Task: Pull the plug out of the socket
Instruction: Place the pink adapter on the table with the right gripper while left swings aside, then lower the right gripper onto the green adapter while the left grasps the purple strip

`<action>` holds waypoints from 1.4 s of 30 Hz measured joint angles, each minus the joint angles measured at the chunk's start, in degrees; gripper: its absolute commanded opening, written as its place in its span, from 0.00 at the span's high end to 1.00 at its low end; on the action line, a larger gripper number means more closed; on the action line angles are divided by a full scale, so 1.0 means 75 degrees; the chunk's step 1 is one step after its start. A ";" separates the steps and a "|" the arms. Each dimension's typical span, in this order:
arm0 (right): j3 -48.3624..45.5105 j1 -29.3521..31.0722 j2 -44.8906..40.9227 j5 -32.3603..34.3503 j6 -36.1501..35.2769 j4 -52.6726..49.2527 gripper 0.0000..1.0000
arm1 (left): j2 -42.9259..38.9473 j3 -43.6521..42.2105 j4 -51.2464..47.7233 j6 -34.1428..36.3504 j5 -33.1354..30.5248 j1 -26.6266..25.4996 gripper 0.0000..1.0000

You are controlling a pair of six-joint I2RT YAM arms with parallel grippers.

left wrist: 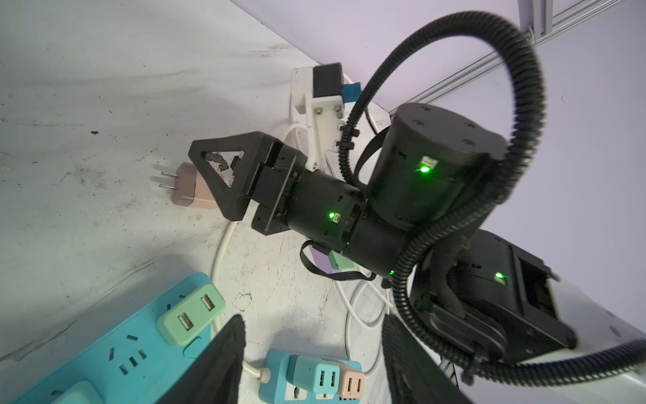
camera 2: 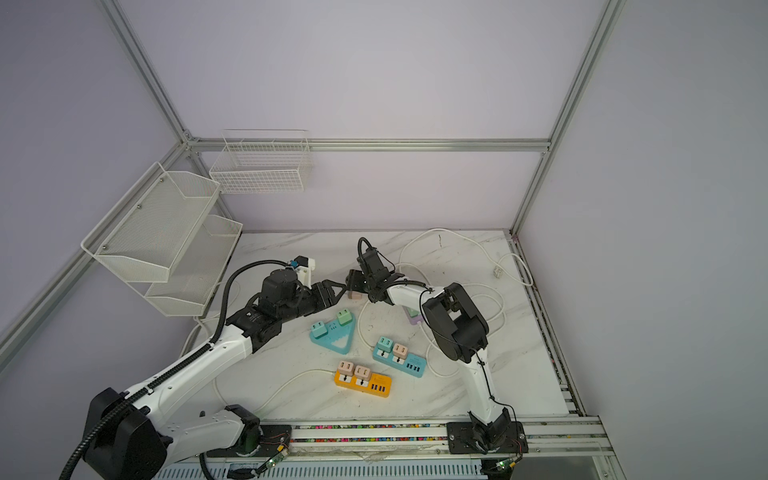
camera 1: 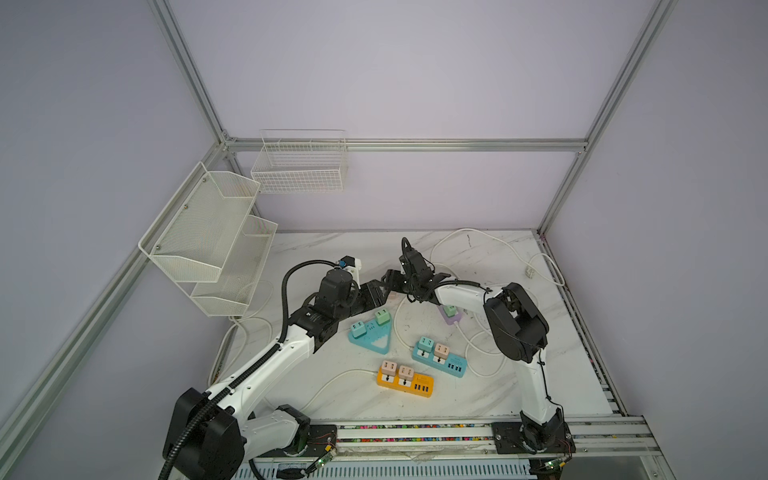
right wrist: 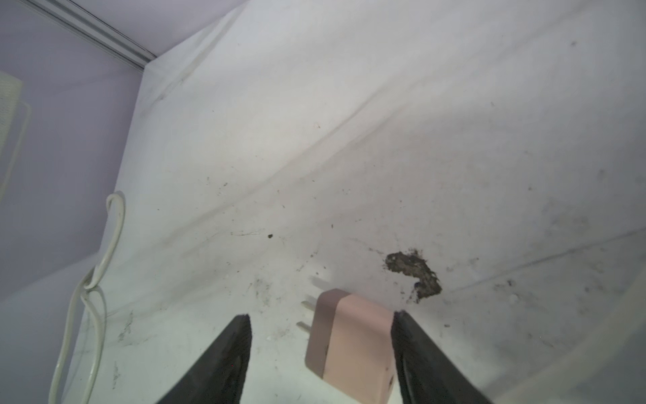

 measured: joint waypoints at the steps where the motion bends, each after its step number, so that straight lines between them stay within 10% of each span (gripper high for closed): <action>1: 0.0003 0.0000 -0.0154 0.0003 -0.0052 -0.0050 0.32 | 0.0000 0.0000 0.0000 0.0000 -0.0006 0.0000 0.37; 30: -0.3273 -0.0568 -0.5764 0.1329 -0.0822 -0.2355 0.29 | 0.3010 0.1460 0.0973 -0.0067 -0.0460 -0.1177 0.36; 42: -0.4517 -0.0734 -0.6062 0.1614 -0.0618 -0.2614 0.28 | 0.5225 0.2326 0.1918 -0.0137 -0.0294 -0.1288 0.39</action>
